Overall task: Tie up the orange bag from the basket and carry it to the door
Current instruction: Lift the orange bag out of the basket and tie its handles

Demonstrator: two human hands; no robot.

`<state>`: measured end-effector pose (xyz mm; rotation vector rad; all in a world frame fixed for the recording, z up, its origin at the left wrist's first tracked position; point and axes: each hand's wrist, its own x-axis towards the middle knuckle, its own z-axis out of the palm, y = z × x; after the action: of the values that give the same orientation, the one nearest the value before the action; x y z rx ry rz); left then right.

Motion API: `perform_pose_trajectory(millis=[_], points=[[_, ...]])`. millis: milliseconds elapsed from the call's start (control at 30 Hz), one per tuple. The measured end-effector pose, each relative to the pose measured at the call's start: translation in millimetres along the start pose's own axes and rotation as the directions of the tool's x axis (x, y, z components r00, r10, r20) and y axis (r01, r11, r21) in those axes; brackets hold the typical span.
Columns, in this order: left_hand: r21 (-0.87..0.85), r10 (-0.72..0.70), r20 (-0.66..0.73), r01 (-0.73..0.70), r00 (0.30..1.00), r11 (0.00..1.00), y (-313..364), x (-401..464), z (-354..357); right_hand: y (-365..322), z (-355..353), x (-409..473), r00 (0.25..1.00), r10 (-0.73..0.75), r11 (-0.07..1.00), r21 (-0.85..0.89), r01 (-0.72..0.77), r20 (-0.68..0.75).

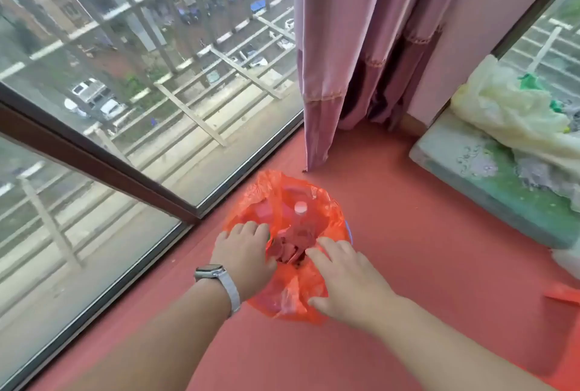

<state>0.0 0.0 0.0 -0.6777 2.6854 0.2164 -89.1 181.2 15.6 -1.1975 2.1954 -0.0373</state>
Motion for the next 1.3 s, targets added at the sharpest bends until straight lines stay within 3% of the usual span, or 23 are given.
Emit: perform_pose_trajectory(millis=[133, 233, 300, 400, 533, 633, 733, 800, 833, 900, 967, 1133, 1233, 1300], points=[[0.122, 0.057, -0.104, -0.044, 0.993, 0.992, -11, 18, 43, 10, 34, 33, 0.991, -0.089, 0.996, -0.035, 0.086, -0.104], [0.157, 0.15, -0.256, -0.112, 0.955, 0.981, -22, 31, 71, 18, 56, 54, 0.96, -0.129, 0.989, 0.042, 0.144, -0.25], [0.151, 0.218, -0.341, -0.176, 0.914, 0.973, -25, 38, 77, 24, 63, 66, 0.923, -0.083, 0.985, 0.112, 0.135, -0.376], [-0.013, 0.224, -0.453, -0.258, 0.863, 0.966, -23, 41, 76, 25, 60, 81, 0.882, 0.085, 0.947, 0.314, 0.074, -0.464], [-0.142, 0.278, -0.597, -0.44, 0.753, 0.887, -13, 51, 67, 21, 43, 98, 0.859, 0.311, 0.75, 0.66, 0.041, -0.407], [-0.125, 0.34, -0.649, -0.537, 0.68, 0.835, -2, 57, 61, 19, 37, 109, 0.841, 0.321, 0.683, 0.722, 0.112, -0.435], [-0.139, 0.363, -0.658, -0.581, 0.659, 0.802, 5, 55, 57, 19, 25, 108, 0.8, 0.385, 0.509, 0.829, 0.232, -0.46], [-0.18, 0.331, -0.667, -0.576, 0.668, 0.797, 6, 55, 52, 19, 21, 102, 0.841, 0.288, 0.41, 0.853, 0.323, -0.457], [-0.197, 0.32, -0.671, -0.577, 0.668, 0.792, 5, 56, 49, 21, 21, 99, 0.862, 0.178, 0.446, 0.82, 0.36, -0.475], [-0.189, 0.328, -0.674, -0.584, 0.662, 0.79, 4, 56, 43, 24, 20, 91, 0.88, 0.016, 0.641, 0.68, 0.355, -0.474], [-0.157, 0.365, -0.666, -0.601, 0.65, 0.783, 3, 57, 36, 32, 16, 88, 0.881, -0.012, 0.742, 0.586, 0.325, -0.473], [-0.221, 0.406, -0.616, -0.642, 0.676, 0.734, 10, 57, 28, 29, 19, 91, 0.899, -0.044, 0.811, 0.51, 0.287, -0.435], [-0.245, 0.397, -0.601, -0.633, 0.693, 0.734, 18, 55, 28, 18, 26, 93, 0.833, 0.02, 0.825, 0.48, 0.298, -0.553], [-0.225, 0.368, -0.653, -0.634, 0.661, 0.74, 21, 52, 28, 15, 26, 92, 0.774, 0.035, 0.847, 0.43, 0.313, -0.632]])
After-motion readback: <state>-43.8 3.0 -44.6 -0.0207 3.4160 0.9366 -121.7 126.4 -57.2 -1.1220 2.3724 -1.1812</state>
